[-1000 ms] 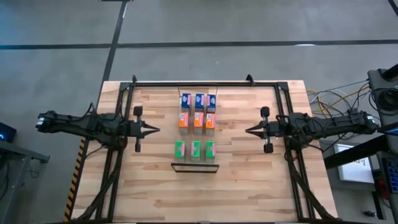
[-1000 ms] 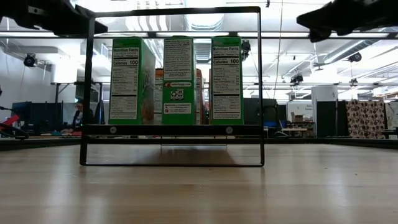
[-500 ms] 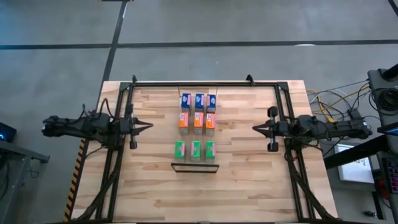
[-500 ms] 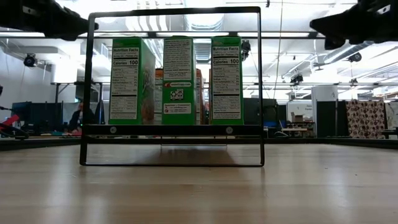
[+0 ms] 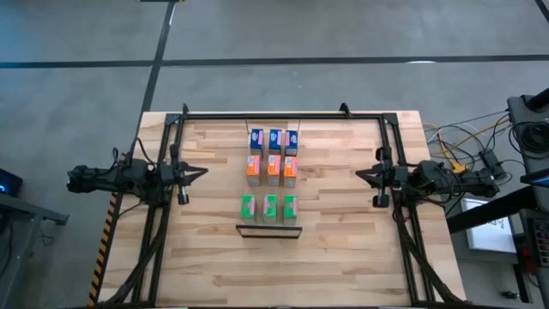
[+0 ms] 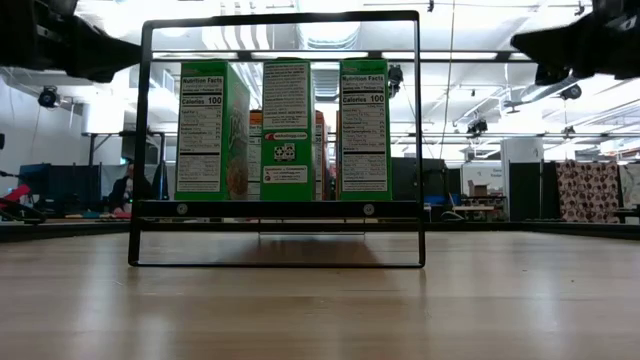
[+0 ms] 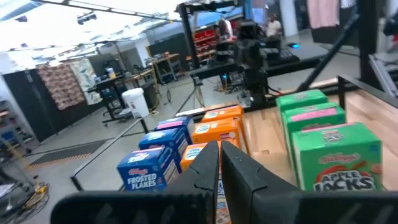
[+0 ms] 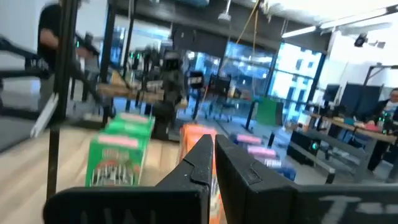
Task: Stack cereal on shelf
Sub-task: Return to Home Position
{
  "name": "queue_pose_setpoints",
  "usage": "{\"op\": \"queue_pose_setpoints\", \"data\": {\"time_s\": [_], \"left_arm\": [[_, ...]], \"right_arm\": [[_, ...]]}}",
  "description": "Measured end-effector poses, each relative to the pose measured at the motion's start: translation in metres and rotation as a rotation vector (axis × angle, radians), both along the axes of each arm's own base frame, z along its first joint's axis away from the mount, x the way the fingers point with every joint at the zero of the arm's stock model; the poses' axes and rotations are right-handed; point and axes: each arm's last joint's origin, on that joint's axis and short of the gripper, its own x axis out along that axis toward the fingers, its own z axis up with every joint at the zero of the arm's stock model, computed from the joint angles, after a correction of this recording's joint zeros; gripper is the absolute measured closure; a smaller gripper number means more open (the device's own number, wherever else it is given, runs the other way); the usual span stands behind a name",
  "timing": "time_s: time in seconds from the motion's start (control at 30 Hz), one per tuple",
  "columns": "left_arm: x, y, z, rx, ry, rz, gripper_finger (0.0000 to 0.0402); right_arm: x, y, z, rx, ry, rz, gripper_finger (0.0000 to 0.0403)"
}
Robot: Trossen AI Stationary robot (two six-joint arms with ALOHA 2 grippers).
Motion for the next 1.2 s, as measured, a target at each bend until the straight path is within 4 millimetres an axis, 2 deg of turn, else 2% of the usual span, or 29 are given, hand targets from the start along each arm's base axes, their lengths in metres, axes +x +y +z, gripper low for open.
{"op": "queue_pose_setpoints", "data": {"time_s": [0.33, 0.5, 0.63, 0.77, 1.2], "left_arm": [[0.005, 0.0, -0.018, -0.049, -0.001, 0.01, 0.0401], [0.009, -0.001, -0.033, -0.065, 0.024, 0.004, 0.0401], [0.014, -0.002, -0.048, -0.09, 0.032, -0.004, 0.0401], [0.017, -0.004, -0.051, -0.088, 0.01, -0.079, 0.0401], [0.018, -0.003, -0.051, -0.092, 0.015, -0.043, 0.0401]], "right_arm": [[0.001, -0.002, -0.003, -0.011, 0.023, -0.065, 0.0394], [0.005, -0.003, -0.023, 0.011, 0.069, -0.103, 0.0394], [0.007, -0.002, -0.031, 0.061, 0.095, -0.094, 0.0394], [0.008, -0.002, -0.032, 0.076, 0.105, -0.084, 0.0394], [0.009, -0.002, -0.036, 0.167, 0.141, -0.075, 0.0394]]}}
